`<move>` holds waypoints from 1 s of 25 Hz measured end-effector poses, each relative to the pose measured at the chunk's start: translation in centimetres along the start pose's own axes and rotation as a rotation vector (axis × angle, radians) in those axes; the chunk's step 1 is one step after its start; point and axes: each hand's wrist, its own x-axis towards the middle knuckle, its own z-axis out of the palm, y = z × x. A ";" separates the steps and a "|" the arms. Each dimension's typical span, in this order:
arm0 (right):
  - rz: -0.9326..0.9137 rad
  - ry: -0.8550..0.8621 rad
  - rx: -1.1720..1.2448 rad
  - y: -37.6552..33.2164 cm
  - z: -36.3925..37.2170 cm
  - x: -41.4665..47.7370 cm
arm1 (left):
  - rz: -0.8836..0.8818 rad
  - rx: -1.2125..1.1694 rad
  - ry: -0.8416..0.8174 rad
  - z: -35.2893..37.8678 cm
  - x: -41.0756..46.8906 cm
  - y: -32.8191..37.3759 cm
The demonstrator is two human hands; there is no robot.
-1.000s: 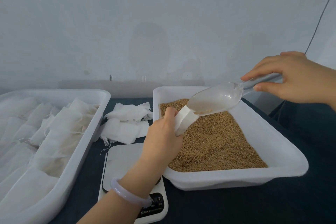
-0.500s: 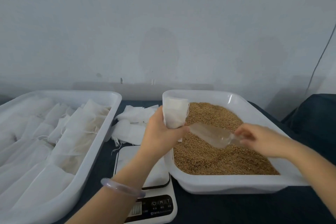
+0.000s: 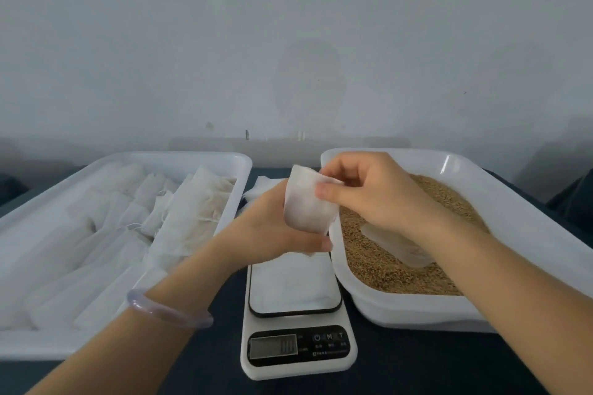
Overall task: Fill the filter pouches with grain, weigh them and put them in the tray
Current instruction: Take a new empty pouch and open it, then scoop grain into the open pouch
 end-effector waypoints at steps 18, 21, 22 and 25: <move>0.103 -0.422 -0.662 3.9 4.7 2.7 | -0.313 0.763 -0.050 -2.7 0.2 -3.0; 0.130 -0.464 -0.704 3.9 5.2 2.7 | -0.303 0.916 -0.101 -1.6 0.7 -2.8; 0.129 -0.452 -0.734 3.9 5.5 2.7 | -0.300 0.933 -0.119 -1.4 0.9 -2.8; 0.111 -0.427 -0.810 4.0 5.9 3.0 | -0.300 0.933 -0.150 -1.3 1.1 -2.7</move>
